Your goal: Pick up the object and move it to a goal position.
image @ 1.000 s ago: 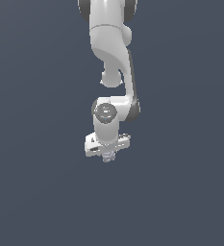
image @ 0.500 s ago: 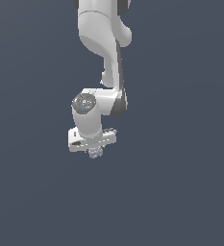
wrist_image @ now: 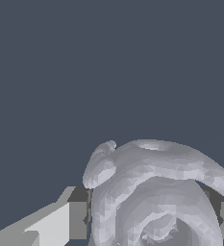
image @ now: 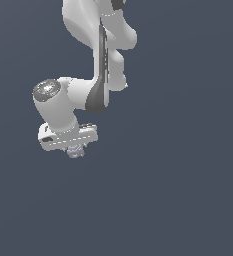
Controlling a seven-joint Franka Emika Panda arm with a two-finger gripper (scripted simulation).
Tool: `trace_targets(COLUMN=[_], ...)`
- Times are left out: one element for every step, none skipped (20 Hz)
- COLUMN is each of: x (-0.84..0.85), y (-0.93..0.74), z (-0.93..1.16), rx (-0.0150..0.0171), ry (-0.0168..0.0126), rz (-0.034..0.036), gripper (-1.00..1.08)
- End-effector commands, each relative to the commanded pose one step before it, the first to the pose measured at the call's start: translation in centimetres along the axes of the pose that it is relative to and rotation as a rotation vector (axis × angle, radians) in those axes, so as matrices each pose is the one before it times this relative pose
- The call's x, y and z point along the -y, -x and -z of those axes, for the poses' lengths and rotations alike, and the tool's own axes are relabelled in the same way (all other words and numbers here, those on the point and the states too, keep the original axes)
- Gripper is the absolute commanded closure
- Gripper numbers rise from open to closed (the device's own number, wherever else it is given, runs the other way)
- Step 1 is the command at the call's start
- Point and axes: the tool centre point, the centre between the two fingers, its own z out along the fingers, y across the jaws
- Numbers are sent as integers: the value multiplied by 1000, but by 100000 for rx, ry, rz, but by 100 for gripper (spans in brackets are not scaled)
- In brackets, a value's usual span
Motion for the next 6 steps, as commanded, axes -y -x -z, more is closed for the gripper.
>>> trace_targets(x=[-1233,-350,-270,-188,-109,-35], y=[352,80,56,35,18,6], z=[761,199,152,104,60,19], rx=[64,0,0,0,0,0], ry=[-97,0,0,0,0,0], rz=[235,0,0,0,0,0], gripper=[108,108,108,108,108,108])
